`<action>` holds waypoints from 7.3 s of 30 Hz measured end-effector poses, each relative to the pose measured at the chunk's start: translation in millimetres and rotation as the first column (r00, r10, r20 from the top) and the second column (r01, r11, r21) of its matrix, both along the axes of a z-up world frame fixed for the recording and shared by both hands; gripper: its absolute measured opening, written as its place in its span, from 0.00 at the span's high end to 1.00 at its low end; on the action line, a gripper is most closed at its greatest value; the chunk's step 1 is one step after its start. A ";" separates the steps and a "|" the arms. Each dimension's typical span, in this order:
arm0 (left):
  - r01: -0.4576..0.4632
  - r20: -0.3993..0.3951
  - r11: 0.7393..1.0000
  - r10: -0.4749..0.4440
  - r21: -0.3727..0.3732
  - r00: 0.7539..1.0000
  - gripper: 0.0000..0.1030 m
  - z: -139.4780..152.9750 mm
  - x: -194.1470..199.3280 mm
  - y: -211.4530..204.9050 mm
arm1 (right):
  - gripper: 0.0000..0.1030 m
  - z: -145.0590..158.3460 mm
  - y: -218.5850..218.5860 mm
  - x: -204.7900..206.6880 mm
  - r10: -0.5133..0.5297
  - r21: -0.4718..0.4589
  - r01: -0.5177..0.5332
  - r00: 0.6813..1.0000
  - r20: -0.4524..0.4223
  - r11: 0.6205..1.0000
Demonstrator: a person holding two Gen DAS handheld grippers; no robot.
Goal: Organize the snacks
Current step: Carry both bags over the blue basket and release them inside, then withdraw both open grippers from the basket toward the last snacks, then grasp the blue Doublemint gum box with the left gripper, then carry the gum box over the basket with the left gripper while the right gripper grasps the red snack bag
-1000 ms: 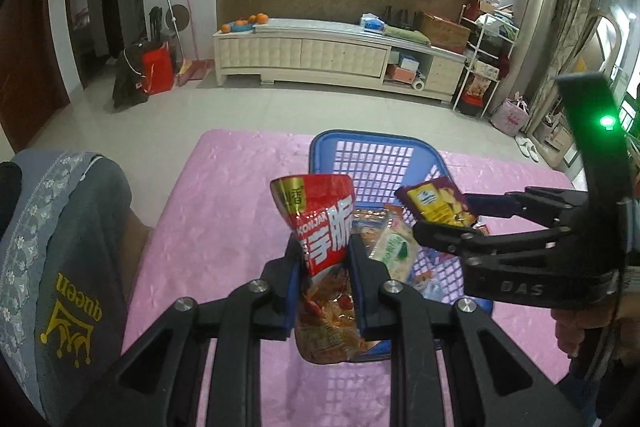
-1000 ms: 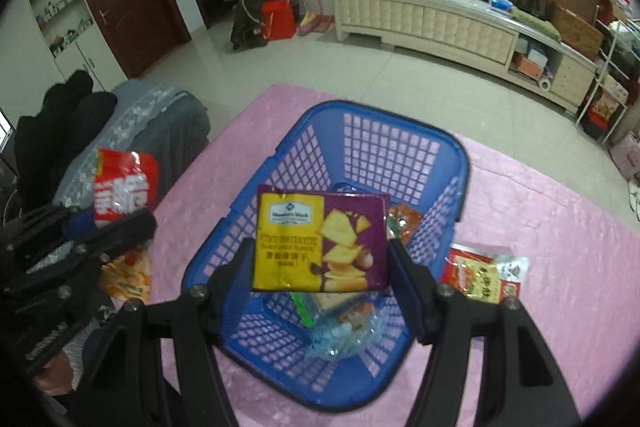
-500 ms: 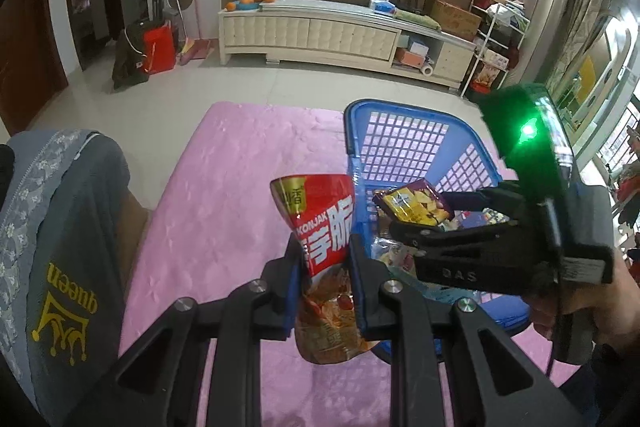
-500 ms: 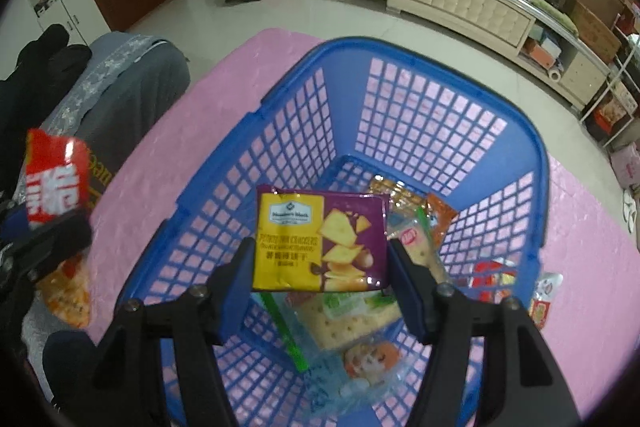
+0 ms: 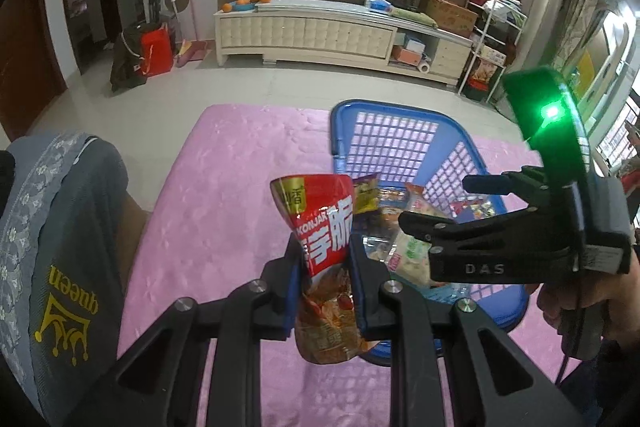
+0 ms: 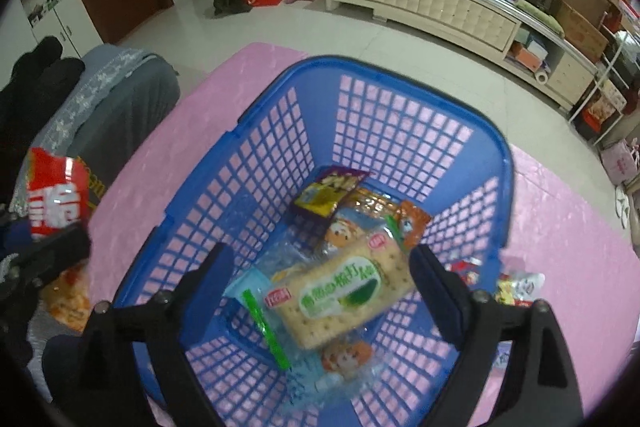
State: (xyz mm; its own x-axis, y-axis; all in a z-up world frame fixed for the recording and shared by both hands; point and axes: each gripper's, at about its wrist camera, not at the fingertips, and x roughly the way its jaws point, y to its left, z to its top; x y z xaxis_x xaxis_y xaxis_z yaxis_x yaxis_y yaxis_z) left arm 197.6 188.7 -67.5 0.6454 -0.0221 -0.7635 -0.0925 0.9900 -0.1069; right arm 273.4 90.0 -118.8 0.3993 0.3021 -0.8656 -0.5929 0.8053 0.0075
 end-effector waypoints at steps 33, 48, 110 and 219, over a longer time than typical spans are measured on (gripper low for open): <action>0.036 -0.086 0.999 -0.036 0.007 0.996 0.35 -24.7 33.5 -30.3 | 0.11 2.9 -97.2 8.7 -0.186 0.079 0.187 0.982 -0.019 0.979; 0.051 0.004 0.998 -0.051 0.037 0.999 0.21 33.7 -10.3 -66.4 | 0.11 63.5 -125.1 -39.4 -0.164 0.160 0.153 0.985 0.058 0.975; 0.148 -0.304 0.986 -0.165 -0.078 0.938 0.21 -138.4 127.5 -294.8 | 0.10 -81.7 -360.9 40.4 -0.427 0.061 0.430 0.902 -0.060 0.901; -0.015 -0.235 0.998 0.028 0.056 0.972 0.21 -59.6 102.5 -90.0 | 0.84 -69.3 -152.9 100.5 0.256 -0.079 -0.266 0.960 -0.112 0.961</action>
State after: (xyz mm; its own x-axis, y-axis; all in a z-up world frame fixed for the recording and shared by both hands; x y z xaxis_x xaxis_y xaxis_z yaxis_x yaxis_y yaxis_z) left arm 300.1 98.8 -127.1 0.4473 0.0345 -0.8937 -0.1303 0.9911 -0.0270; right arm 373.9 -62.9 -188.1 0.2272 0.3009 -0.9262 -0.7827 0.6224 0.0102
